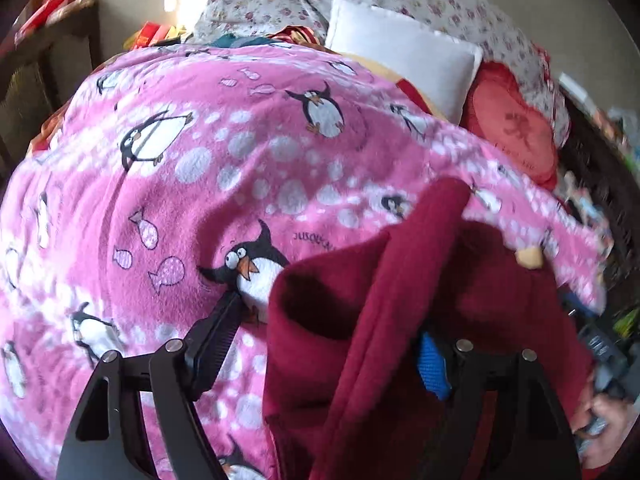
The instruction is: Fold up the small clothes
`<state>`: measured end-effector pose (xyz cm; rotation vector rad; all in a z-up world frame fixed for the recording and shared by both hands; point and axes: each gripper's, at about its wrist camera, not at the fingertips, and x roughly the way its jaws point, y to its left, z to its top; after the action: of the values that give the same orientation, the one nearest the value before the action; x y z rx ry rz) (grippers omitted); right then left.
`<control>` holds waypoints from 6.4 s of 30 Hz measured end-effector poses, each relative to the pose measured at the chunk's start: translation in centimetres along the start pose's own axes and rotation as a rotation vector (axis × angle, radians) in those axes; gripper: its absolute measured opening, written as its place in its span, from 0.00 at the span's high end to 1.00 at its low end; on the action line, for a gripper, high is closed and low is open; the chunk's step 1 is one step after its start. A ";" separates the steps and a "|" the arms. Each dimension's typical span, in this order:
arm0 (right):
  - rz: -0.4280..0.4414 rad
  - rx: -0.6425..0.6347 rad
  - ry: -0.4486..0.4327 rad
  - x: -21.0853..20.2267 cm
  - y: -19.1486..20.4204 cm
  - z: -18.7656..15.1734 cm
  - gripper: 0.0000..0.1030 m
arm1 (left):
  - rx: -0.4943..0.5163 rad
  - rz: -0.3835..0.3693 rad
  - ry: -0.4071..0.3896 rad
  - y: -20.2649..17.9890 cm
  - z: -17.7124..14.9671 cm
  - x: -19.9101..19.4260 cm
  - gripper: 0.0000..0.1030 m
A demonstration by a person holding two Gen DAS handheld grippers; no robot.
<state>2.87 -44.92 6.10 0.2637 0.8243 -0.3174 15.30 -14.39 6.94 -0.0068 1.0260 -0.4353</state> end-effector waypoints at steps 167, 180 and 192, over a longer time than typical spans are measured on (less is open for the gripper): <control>0.241 0.071 -0.069 -17.2 -2.5 -8.1 0.26 | 0.256 -0.255 -0.001 -15.7 -16.7 -6.9 0.54; 0.059 -0.025 -0.033 -12.5 -0.1 -11.2 0.80 | 0.355 -0.162 -0.008 -19.2 -18.2 -5.6 0.37; 0.124 0.077 -0.221 -19.9 -0.8 -10.1 0.47 | 0.358 -0.092 -0.076 -18.9 -17.6 -7.3 0.37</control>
<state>-16.94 -38.68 14.36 0.3438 0.5760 -0.2569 -9.04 -25.67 7.59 0.2489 0.8643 -0.6934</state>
